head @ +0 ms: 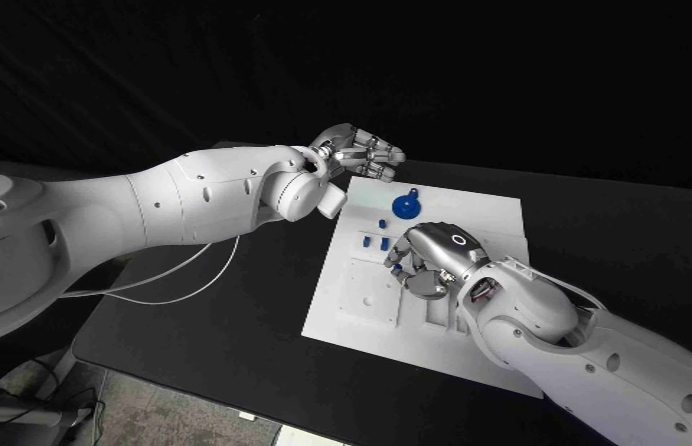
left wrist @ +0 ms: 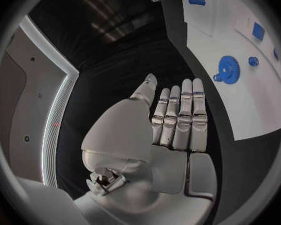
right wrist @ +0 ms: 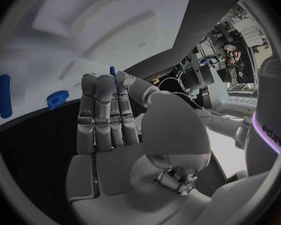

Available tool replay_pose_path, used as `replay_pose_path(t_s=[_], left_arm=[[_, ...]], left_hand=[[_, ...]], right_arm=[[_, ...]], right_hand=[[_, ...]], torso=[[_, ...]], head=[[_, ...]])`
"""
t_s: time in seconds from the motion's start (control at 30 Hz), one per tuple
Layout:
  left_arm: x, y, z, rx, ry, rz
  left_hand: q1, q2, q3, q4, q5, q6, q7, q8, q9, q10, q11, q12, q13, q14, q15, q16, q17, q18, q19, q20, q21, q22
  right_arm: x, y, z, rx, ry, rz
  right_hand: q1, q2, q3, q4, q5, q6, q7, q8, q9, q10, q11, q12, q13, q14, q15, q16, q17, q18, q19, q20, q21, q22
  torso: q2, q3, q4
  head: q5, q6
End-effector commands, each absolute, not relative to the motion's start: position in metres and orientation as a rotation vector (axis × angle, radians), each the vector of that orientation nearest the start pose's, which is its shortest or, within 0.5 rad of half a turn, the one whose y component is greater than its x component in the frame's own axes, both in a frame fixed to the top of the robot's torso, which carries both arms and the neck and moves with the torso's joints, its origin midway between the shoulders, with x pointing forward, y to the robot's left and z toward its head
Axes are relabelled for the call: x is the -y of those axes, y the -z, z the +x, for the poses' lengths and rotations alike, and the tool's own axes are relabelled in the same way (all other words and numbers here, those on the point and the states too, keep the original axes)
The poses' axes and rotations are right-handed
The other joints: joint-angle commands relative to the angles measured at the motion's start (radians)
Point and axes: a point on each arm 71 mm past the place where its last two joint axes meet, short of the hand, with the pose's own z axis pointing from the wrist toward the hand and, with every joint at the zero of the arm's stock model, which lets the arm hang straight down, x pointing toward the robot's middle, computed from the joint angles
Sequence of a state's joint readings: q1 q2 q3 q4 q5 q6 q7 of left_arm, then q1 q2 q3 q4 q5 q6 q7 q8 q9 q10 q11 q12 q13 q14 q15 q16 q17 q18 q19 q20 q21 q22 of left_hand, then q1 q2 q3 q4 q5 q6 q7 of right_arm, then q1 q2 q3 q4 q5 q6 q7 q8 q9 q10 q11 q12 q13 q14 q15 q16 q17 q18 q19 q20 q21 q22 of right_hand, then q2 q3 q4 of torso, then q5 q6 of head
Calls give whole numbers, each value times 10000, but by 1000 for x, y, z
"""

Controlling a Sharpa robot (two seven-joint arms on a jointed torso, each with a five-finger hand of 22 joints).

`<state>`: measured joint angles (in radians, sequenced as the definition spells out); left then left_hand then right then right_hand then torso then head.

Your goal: Assemble the parts on the task board

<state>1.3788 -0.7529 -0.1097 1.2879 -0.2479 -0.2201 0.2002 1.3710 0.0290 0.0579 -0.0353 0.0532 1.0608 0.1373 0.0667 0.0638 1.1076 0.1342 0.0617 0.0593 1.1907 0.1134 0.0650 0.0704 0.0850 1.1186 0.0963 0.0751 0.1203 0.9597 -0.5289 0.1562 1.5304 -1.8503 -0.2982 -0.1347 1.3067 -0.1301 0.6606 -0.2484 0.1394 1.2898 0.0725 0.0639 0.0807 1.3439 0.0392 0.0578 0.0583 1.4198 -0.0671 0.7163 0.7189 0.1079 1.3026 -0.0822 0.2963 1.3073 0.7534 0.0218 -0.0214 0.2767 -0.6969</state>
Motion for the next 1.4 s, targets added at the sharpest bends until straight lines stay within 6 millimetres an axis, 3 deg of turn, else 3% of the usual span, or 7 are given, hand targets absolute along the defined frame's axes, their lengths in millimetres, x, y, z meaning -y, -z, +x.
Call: replay_pose_path(t_s=[0.03,0.37,0.63,0.8,1.4], left_arm=[[-225,128,550,-15596,13090,-8002],[-223,129,550,-15654,13099,-7915],[-222,128,549,-15730,13089,-7726],[-221,128,549,-15755,13102,-7685],[-221,128,549,-15761,13072,-7679]], left_hand=[[130,-5,14,-34,-37,-65,-23,-20,-11,-94,-11,-21,-5,-57,-3,-35,0,-6,44,1,64,-25],[213,-15,31,-63,-40,-95,-8,-22,-12,-94,-9,-21,-6,-59,-5,-36,-4,-4,46,-6,70,-44],[213,-15,31,-63,-40,-95,-8,-22,-12,-94,-9,-21,-6,-59,-5,-36,-4,-4,46,-6,70,-44],[214,-16,29,-62,-40,-96,-7,-22,-12,-95,-9,-21,-6,-61,-5,-35,-4,-4,45,-6,72,-46],[241,-9,14,-53,-41,-95,-4,-20,-11,-104,-5,-21,-6,-69,-3,-35,-7,-5,41,-6,89,-75]], right_arm=[[41,208,436,-14829,-8496,-4476],[41,217,433,-15032,-8477,-4560],[41,222,432,-15139,-8412,-4625],[40,223,432,-15118,-8426,-4635],[38,222,431,-15049,-8462,-4629]], right_hand=[[-70,14,-54,-17,-26,32,20,-1,9,473,-170,30,49,96,-8,-61,16,110,11,-60,-62,219],[-85,13,-57,-38,9,34,18,-1,11,480,-172,32,50,104,-11,-74,21,112,21,-62,-70,221],[-84,20,-55,-45,-12,32,19,-1,11,476,-170,30,49,103,-10,-80,22,111,21,-63,-74,221],[-84,20,-55,-45,-12,32,19,-1,11,476,-170,30,49,103,-10,-80,22,111,21,-63,-74,221],[-94,38,-67,-58,-34,28,21,-1,14,474,-170,30,50,110,-9,-88,33,110,27,-61,-86,222]], torso=[[-8,6,4],[-2,-13,-6],[0,-8,-28],[-8,-7,-1],[-11,0,-3]], head=[[58,-78],[229,-162],[260,-197],[282,-235],[305,-242]])
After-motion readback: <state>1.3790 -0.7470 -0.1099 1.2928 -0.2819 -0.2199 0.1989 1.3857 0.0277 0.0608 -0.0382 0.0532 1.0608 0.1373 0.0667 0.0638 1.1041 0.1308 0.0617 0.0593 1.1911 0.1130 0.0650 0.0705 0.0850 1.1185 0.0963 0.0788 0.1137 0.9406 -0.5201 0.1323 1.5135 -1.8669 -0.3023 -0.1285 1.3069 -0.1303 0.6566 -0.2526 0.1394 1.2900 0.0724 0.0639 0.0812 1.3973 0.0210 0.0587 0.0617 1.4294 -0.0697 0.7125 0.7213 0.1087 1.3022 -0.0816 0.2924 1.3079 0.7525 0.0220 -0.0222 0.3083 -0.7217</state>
